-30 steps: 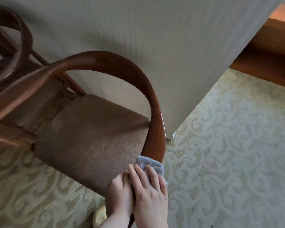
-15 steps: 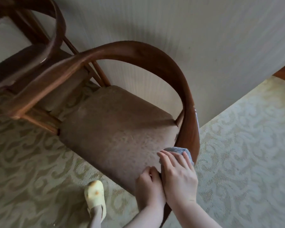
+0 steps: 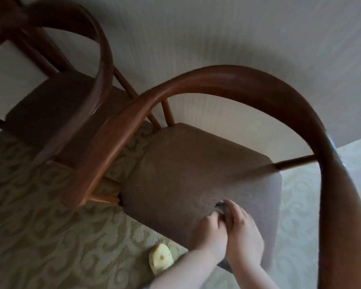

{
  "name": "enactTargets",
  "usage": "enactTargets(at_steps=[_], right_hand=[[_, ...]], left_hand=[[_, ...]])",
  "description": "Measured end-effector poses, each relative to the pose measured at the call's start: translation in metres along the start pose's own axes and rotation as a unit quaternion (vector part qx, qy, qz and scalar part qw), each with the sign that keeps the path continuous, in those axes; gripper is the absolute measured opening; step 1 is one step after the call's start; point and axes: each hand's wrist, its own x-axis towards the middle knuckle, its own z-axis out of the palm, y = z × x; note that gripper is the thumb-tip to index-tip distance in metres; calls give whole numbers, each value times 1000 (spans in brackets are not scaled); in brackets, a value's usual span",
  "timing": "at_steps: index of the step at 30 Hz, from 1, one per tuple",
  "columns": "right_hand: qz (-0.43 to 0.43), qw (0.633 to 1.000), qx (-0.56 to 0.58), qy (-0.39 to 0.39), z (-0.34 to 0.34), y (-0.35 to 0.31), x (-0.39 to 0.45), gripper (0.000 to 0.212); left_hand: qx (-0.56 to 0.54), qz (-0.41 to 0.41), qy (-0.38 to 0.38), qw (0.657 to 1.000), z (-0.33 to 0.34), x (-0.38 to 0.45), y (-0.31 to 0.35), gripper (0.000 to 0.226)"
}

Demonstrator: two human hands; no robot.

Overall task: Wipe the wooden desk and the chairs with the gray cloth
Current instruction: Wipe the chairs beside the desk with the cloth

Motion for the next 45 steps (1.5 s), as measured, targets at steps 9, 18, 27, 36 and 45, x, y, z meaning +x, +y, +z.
enactTargets(at_steps=[9,18,27,36,45], right_hand=[[-236,963,-93,-92,109,-55,56,84],[-546,790,-253,-117,189,-17,78,66],[-368,901,-214,-83,196,-79,159,77],[-606,658,-310,-322,197,-110,176,91],[-552,734,-240,-315,202,-119,158,64]], left_hand=[[331,241,217,886,-185,58,-46,33],[377,-101,92,916,-152,114,-152,77],[400,-168,100,896,-137,113,-164,92],[395,-175,92,897,-133,115,-163,101],[247,-212,188,927,-121,141,-152,97]])
